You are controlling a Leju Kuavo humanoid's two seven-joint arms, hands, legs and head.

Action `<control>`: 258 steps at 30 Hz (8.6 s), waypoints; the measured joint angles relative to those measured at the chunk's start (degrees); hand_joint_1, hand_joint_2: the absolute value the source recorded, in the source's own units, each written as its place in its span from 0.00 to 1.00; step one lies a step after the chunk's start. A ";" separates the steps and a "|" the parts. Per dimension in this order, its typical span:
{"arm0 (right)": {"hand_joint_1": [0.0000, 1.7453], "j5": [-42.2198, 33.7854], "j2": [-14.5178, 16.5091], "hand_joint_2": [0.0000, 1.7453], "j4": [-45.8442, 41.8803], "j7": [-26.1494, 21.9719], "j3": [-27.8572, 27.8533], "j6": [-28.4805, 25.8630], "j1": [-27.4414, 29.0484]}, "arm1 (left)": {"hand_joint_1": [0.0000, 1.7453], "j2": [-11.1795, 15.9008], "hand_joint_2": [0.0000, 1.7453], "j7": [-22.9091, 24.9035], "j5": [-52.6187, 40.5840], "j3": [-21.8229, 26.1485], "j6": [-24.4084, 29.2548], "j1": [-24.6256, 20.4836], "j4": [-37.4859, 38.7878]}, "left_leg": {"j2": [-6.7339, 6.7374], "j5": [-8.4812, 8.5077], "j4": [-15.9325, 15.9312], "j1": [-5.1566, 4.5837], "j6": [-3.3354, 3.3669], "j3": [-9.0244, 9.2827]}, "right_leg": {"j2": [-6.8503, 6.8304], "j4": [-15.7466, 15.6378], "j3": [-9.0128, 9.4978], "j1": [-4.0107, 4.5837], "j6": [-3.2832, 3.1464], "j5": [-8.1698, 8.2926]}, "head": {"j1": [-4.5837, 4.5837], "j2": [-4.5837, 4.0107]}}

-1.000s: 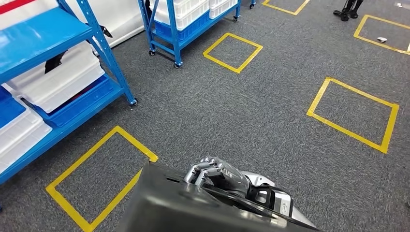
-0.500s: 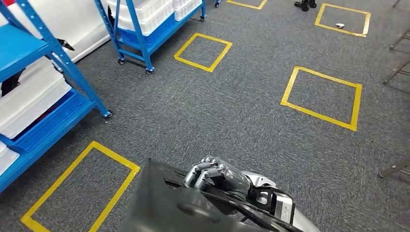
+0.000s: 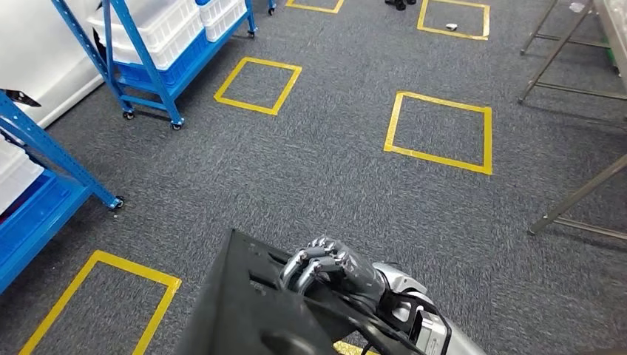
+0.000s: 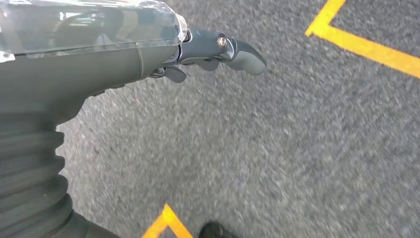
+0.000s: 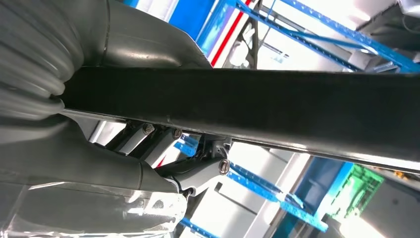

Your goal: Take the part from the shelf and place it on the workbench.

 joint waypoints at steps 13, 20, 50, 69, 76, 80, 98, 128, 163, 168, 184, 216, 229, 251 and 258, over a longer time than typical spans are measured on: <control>1.00 -3.86 0.80 1.00 3.77 2.33 3.49 3.40 -6.45 | 0.00 -0.72 1.00 -1.08 -0.07 2.94 0.34 -0.20 -0.05 | 8.72 -0.32 -1.26 0.00 -0.83 1.67 | -11.75 -0.33 1.20 -0.38 1.70 -0.74 | -0.22 0.00; 1.00 -4.83 2.10 1.00 6.83 1.81 3.86 3.27 -8.01 | 0.00 -1.06 1.00 -0.84 -0.22 2.91 0.01 -0.73 -0.10 | 5.32 -5.67 7.53 0.57 -2.44 -1.99 | -7.98 -1.07 1.14 -0.31 -0.55 -0.42 | -0.21 0.00; 1.00 1.98 0.16 1.00 5.25 3.12 -1.00 0.03 -1.56 | 0.00 -1.10 1.00 1.52 -0.04 0.89 0.09 -0.45 -0.14 | 6.42 -3.31 4.12 0.24 -1.69 -1.21 | -9.02 -2.12 1.87 -0.25 -0.04 0.02 | -0.19 0.00; 1.00 3.46 -1.70 1.00 16.43 2.77 -1.73 -0.80 -4.55 | 0.00 -2.40 1.00 2.02 -0.02 1.69 2.16 0.20 -0.18 | 5.37 0.72 -1.17 0.25 1.49 0.36 | -7.71 14.68 -6.69 -0.63 2.88 -7.21 | -0.15 0.00; 1.00 2.00 -1.50 1.00 19.40 0.22 -4.63 -3.68 -4.29 | 0.00 -0.87 1.00 -0.06 -0.04 1.74 1.78 0.11 -0.15 | 8.75 -0.21 -0.68 -0.22 0.14 0.86 | -11.14 -1.63 1.75 0.25 1.87 -0.42 | -0.15 0.00; 1.00 2.71 -1.32 1.00 17.89 0.18 -5.98 -4.54 -2.73 | 0.00 0.16 1.00 -1.13 -0.04 1.74 1.51 0.15 -0.14 | 7.38 -2.42 1.93 0.15 -1.07 0.10 | -8.86 -2.27 1.87 -0.38 0.78 0.07 | -0.16 0.00; 1.00 -1.09 1.14 1.00 15.69 0.69 -8.13 -10.43 -1.08 | 0.00 3.25 1.00 -0.62 -0.25 -0.18 0.58 -0.18 -0.08 | 3.89 0.11 0.53 0.82 0.86 -0.57 | -6.83 9.26 -3.99 -0.76 3.41 -5.68 | -0.15 0.00; 1.00 -8.66 4.88 1.00 10.40 2.38 -8.78 -0.38 2.43 | 0.00 3.26 1.00 -0.35 -0.07 -1.88 -0.07 -0.69 -0.15 | 3.68 0.36 -0.39 1.08 0.81 0.27 | -6.70 7.98 -3.12 -0.19 2.85 -5.36 | -0.13 0.00; 1.00 -17.52 0.56 1.00 14.23 4.54 -6.31 11.15 -1.04 | 0.00 0.56 1.00 -0.90 -0.02 -0.42 -0.25 -0.74 -0.23 | 6.79 0.46 -0.22 0.78 1.22 0.17 | -8.21 11.86 -5.60 -0.52 3.44 -4.43 | -0.14 0.00; 1.00 -17.60 0.27 1.00 14.26 4.21 -6.56 11.07 -1.16 | 0.00 0.55 1.00 -1.25 -0.02 -0.42 -0.69 -0.96 -0.23 | 9.40 -0.28 -0.28 0.32 0.01 1.05 | -11.91 -1.70 1.25 0.60 2.02 0.35 | -0.14 0.00; 1.00 -17.43 -0.05 1.00 14.26 3.53 -6.69 10.45 -0.09 | 0.00 0.76 1.00 -1.50 -0.02 -0.44 -1.12 -0.81 -0.23 | 0.66 0.70 0.72 0.87 -0.82 -0.65 | -1.71 -1.47 1.16 -0.18 1.32 0.65 | -0.16 0.00; 1.00 -15.61 -0.36 1.00 14.09 2.11 -7.51 9.35 -0.88 | 0.00 1.43 1.00 -1.51 -0.02 -1.24 -1.78 -1.12 -0.30 | 3.77 1.86 0.26 0.31 -0.22 -1.62 | -6.81 -2.00 3.31 0.09 1.71 -1.18 | -0.15 0.00; 1.00 -15.64 -0.40 1.00 13.92 2.66 -7.58 8.83 -1.01 | 0.00 1.38 1.00 -1.88 -0.02 -1.25 -1.97 -1.25 -0.30 | 4.00 -0.87 -0.66 0.62 -0.03 2.37 | -8.37 -0.49 -0.69 -0.49 2.70 2.41 | -0.13 0.00; 1.00 -15.03 -0.49 1.00 13.81 2.88 -7.60 7.90 -0.02 | 0.00 1.46 1.00 -2.07 0.00 -1.24 -2.13 -1.05 -0.31 | 3.70 2.62 -0.43 0.27 0.65 -1.61 | -7.48 -0.80 4.51 0.44 1.81 -3.65 | -0.14 0.00; 1.00 -12.69 -0.52 1.00 13.91 3.67 -7.74 6.09 0.44 | 0.00 1.26 1.00 -2.50 0.00 -1.21 -2.19 -0.96 -0.32 | 2.12 0.79 -0.76 0.84 0.80 1.02 | -7.79 11.92 -5.31 -1.17 3.65 -3.94 | -0.14 0.00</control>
